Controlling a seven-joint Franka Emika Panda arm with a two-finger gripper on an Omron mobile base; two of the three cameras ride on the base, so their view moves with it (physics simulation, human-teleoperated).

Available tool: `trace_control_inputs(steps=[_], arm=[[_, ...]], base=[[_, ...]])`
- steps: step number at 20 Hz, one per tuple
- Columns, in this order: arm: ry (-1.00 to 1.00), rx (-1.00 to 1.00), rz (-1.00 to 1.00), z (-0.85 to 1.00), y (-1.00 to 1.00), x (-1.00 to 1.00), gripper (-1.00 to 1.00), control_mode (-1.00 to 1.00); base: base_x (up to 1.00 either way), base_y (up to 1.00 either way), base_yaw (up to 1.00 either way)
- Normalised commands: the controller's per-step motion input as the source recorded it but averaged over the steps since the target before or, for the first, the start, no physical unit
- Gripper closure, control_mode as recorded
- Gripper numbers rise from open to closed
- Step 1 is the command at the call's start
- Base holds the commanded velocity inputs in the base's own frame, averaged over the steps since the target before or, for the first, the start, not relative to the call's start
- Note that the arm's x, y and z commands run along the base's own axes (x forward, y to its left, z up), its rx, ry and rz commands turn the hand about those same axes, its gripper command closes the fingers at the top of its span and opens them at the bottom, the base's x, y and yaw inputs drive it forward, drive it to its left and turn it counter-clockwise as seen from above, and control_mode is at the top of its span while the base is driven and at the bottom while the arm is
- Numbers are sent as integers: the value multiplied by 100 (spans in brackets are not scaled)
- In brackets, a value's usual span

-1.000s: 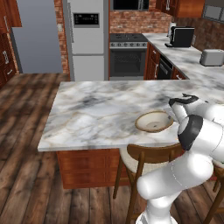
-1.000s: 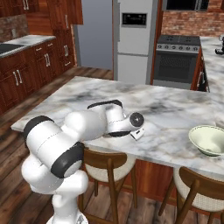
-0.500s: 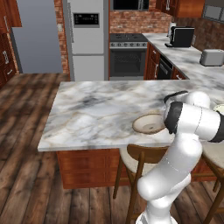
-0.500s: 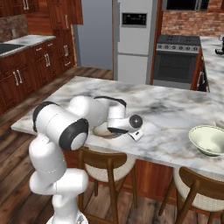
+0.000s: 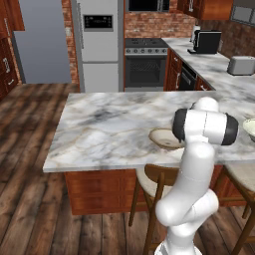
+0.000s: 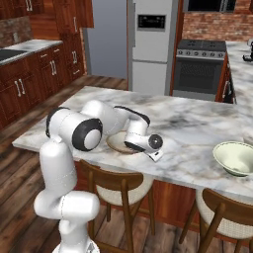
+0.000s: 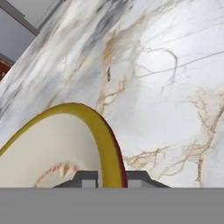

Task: Pick up the bowls from the cabinet and place each bowl in front of a stool on the dining counter.

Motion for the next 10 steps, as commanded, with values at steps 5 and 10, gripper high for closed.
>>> trace_control_inputs(steps=[5, 10], arm=[[0, 0, 6, 9, 0, 2, -100, -100], [0, 0, 7, 87, -20, 0, -100, -100]], base=[[0, 0, 0], [0, 0, 0]])
